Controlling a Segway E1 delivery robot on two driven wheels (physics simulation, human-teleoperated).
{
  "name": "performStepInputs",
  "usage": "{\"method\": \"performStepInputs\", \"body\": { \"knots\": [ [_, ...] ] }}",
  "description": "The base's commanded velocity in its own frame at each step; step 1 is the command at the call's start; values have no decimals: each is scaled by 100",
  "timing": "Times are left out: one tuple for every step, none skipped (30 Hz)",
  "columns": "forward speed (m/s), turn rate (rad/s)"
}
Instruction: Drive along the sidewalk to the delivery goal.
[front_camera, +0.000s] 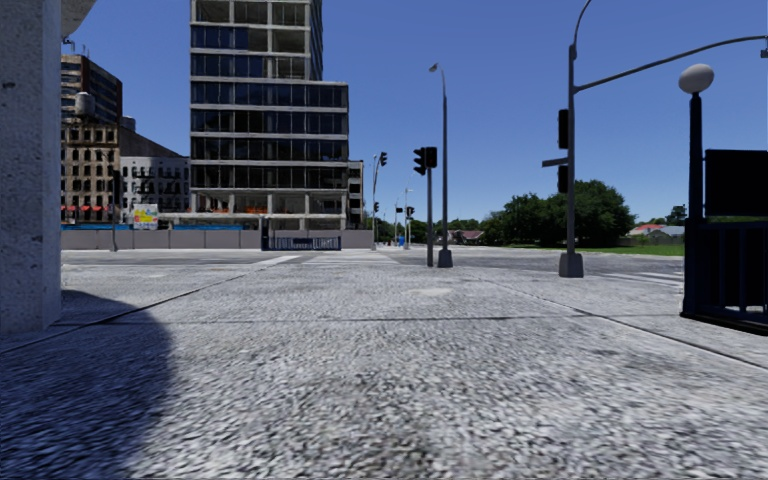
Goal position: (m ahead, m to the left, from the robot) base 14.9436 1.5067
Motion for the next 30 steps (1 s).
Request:
{"method": "performStepInputs", "body": {
  "knots": [
    [200,0],
    [200,0],
    [200,0],
    [200,0],
    [200,0],
    [200,0],
    [200,7],
    [200,10],
    [200,16],
    [200,22],
    [200,22],
    [200,28],
    [200,32],
    [200,34],
    [200,34],
    [200,34],
    [200,34],
    [200,34],
    [200,34],
    [200,34],
    [200,34],
    [200,34],
    [200,34],
    [200,34],
    [200,34],
    [200,34],
    [200,29],
    [200,29],
    [200,0],
    [200,0]
  ]
}}
